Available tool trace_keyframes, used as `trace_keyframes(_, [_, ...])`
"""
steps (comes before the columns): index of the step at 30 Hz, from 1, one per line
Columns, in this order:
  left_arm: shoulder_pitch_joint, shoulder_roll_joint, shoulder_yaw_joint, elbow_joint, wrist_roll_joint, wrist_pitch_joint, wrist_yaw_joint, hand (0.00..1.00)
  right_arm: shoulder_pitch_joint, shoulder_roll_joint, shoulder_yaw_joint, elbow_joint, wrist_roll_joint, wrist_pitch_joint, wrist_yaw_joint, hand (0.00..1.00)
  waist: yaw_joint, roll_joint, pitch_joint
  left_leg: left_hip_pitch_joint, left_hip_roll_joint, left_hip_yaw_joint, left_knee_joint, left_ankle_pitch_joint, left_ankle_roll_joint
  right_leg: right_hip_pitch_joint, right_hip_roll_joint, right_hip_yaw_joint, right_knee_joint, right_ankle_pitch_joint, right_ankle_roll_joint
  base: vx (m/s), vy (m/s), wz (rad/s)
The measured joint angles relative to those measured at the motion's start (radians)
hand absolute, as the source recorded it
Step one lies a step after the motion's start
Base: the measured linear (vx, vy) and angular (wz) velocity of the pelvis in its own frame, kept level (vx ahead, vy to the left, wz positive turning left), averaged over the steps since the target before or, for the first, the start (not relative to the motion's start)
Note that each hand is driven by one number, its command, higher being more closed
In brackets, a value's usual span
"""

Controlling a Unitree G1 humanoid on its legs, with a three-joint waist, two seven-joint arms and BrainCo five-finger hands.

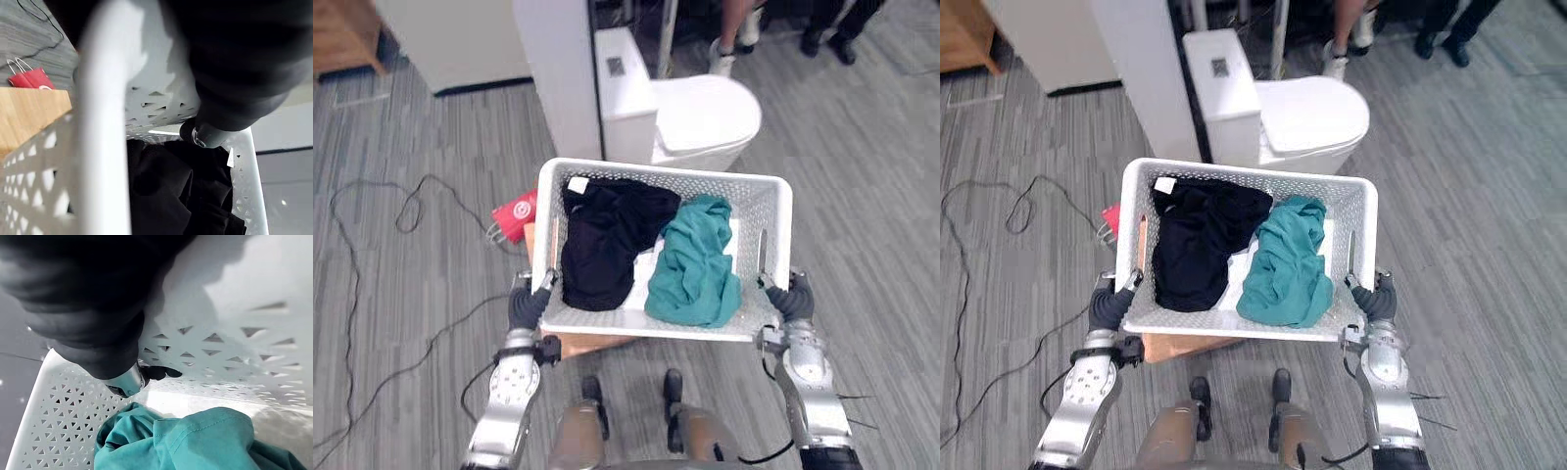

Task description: Pick up the laundry basket with both hands and put the clothes into the washing machine.

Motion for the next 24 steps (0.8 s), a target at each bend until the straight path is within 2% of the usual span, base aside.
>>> trace_keyframes(2, [0.023,-0.013,0.0,-0.006,-0.007,-0.004,-0.002,1.0,0.025,0.0,-0.001,-0.028,-0.01,0.0,0.007,1.0,-0.002,-0.005,-0.018,0.031,0.001,0.051,0.022,-0.037,0.005,-0.003,0.009,0.068,0.0,0.01,0.014,-0.03,0.11,-1.29])
trace_keyframes(4, [0.03,-0.016,0.0,-0.006,-0.017,-0.005,-0.01,1.0,0.037,0.002,-0.001,-0.03,-0.016,0.0,0.007,1.0,-0.019,-0.012,-0.026,0.061,0.008,0.12,0.036,-0.061,0.018,-0.001,0.01,0.104,-0.014,0.005,-0.002,-0.06,0.15,-1.28])
trace_keyframes(5, [0.032,-0.022,0.009,-0.004,-0.018,-0.005,-0.022,1.0,0.038,0.004,0.0,-0.03,-0.017,0.0,0.009,1.0,-0.035,-0.013,-0.026,0.087,0.02,0.176,0.026,-0.061,0.02,-0.007,-0.006,0.03,-0.012,-0.02,-0.086,-0.05,0.122,-1.38])
trace_keyframes(6, [0.04,-0.026,0.019,-0.004,-0.019,-0.005,-0.023,1.0,0.039,0.013,0.002,-0.03,-0.018,0.0,0.018,1.0,-0.039,-0.014,-0.028,0.12,0.046,0.255,0.009,-0.062,0.027,-0.014,-0.038,-0.094,-0.003,-0.034,-0.139,-0.05,0.101,-1.54])
trace_keyframes(7, [0.043,-0.025,0.022,-0.004,-0.019,-0.005,-0.023,1.0,0.041,0.019,0.002,-0.03,-0.019,0.0,0.022,1.0,-0.037,-0.017,-0.035,0.131,0.053,0.296,0.0,-0.064,0.032,-0.025,-0.064,-0.178,0.015,-0.036,-0.139,-0.03,0.067,-1.84])
trace_keyframes(9, [0.043,-0.024,0.034,-0.003,-0.018,-0.004,-0.025,1.0,0.041,0.028,0.002,-0.026,-0.024,0.0,0.028,1.0,-0.026,-0.035,-0.053,0.192,0.072,0.481,-0.017,-0.073,0.029,-0.073,-0.171,-0.526,0.164,-0.06,-0.149,0.02,0.012,-2.1])
trace_keyframes(11, [0.043,-0.024,0.036,0.002,-0.018,-0.002,-0.032,1.0,0.04,0.029,0.003,-0.014,-0.025,0.0,0.028,1.0,-0.025,-0.041,-0.063,0.218,0.078,0.549,-0.01,-0.081,0.017,-0.069,-0.198,-0.622,0.211,-0.084,-0.16,0.06,-0.05,-1.42])
trace_keyframes(12, [0.04,-0.028,0.036,0.01,-0.018,0.0,-0.038,1.0,0.036,0.025,0.003,-0.003,-0.025,0.0,0.028,1.0,-0.027,-0.04,-0.073,0.231,0.084,0.588,0.006,-0.095,-0.003,-0.069,-0.199,-0.659,0.217,-0.075,-0.149,0.1,-0.12,-1.44])
trace_keyframes(13, [0.029,-0.035,0.035,0.027,-0.018,0.003,-0.042,1.0,0.023,0.019,0.003,0.019,-0.025,0.0,0.028,1.0,-0.039,-0.03,-0.078,0.236,0.101,0.596,0.034,-0.11,-0.016,-0.072,-0.165,-0.634,0.206,-0.065,-0.129,0.11,-0.146,-1.61])
trace_keyframes(14, [0.022,-0.045,0.033,0.046,-0.018,0.009,-0.044,1.0,0.01,0.009,0.005,0.041,-0.025,0.0,0.027,1.0,-0.055,-0.01,-0.084,0.25,0.13,0.597,0.054,-0.122,-0.03,-0.07,-0.106,-0.575,0.169,-0.055,-0.109,0.12,-0.166,-1.49])
trace_keyframes(15, [0.022,-0.05,0.034,0.051,-0.018,0.01,-0.044,1.0,0.008,0.004,0.009,0.048,-0.024,0.001,0.027,1.0,-0.054,-0.006,-0.086,0.253,0.156,0.601,0.093,-0.128,-0.028,-0.071,-0.075,-0.539,0.152,-0.053,-0.107,0.12,-0.163,-1.82])
trace_keyframes(16, [0.027,-0.054,0.036,0.062,-0.019,0.01,-0.043,1.0,0.005,-0.007,0.023,0.061,-0.019,0.0,0.025,1.0,-0.039,-0.001,-0.087,0.237,0.234,0.587,0.25,-0.137,0.001,-0.069,-0.02,-0.47,0.131,-0.065,-0.125,0.13,-0.156,-1.95])
trace_keyframes(17, [0.034,-0.057,0.036,0.071,-0.022,0.01,-0.044,1.0,0.004,-0.016,0.029,0.069,-0.019,0.0,0.025,1.0,-0.025,0.011,-0.09,0.198,0.299,0.543,0.397,-0.124,0.092,-0.066,0.021,-0.437,0.12,-0.075,-0.139,0.16,-0.156,-2.26])
trace_keyframes(18, [0.041,-0.068,0.033,0.091,-0.039,0.01,-0.044,1.0,0.004,-0.034,0.037,0.075,-0.018,0.001,0.026,1.0,-0.023,0.039,-0.085,0.104,0.365,0.408,0.58,-0.055,0.256,-0.04,0.071,-0.423,0.104,-0.085,-0.154,0.18,-0.126,-1.64])
trace_keyframes(19, [0.045,-0.075,0.032,0.1,-0.042,0.01,-0.044,1.0,0.004,-0.046,0.042,0.075,-0.018,0.002,0.026,1.0,-0.023,0.049,-0.083,0.06,0.361,0.301,0.656,-0.006,0.264,-0.031,0.086,-0.412,0.097,-0.083,-0.157,0.21,-0.072,-1.64])
trace_keyframes(20, [0.047,-0.089,0.027,0.124,-0.05,0.011,-0.044,1.0,0.005,-0.064,0.044,0.075,-0.018,0.007,0.025,1.0,-0.014,0.07,-0.078,-0.01,0.289,0.099,0.727,-0.052,0.144,-0.014,0.113,-0.369,0.094,-0.083,-0.157,0.23,0.029,-1.5])
trace_keyframes(21, [0.046,-0.103,0.025,0.13,-0.055,0.012,-0.044,1.0,0.006,-0.072,0.044,0.075,-0.018,0.016,0.024,1.0,0.0,0.072,-0.071,-0.067,0.191,0.0,0.728,-0.097,0.083,0.001,0.119,-0.33,0.081,-0.082,-0.165,0.2,0.065,-1.42])
trace_keyframes(22, [0.048,-0.109,0.022,0.131,-0.055,0.013,-0.044,1.0,0.006,-0.075,0.044,0.075,-0.018,0.022,0.023,1.0,0.006,0.071,-0.069,-0.094,0.146,-0.034,0.71,-0.111,0.067,0.013,0.119,-0.314,0.069,-0.082,-0.167,0.22,0.066,-1.17])
trace_keyframes(23, [0.056,-0.109,0.019,0.131,-0.056,0.014,-0.044,1.0,0.007,-0.079,0.045,0.075,-0.018,0.024,0.025,1.0,0.013,0.073,-0.065,-0.137,0.07,-0.072,0.625,-0.13,0.06,0.045,0.119,-0.285,0.031,-0.079,-0.171,0.24,0.067,-0.97])
trace_keyframes(24, [0.066,-0.11,0.019,0.127,-0.059,0.013,-0.044,1.0,0.007,-0.08,0.048,0.074,-0.018,0.024,0.026,1.0,0.024,0.076,-0.057,-0.162,0.02,-0.076,0.502,-0.129,0.059,0.084,0.119,-0.257,-0.005,-0.079,-0.171,0.25,0.072,-0.95])
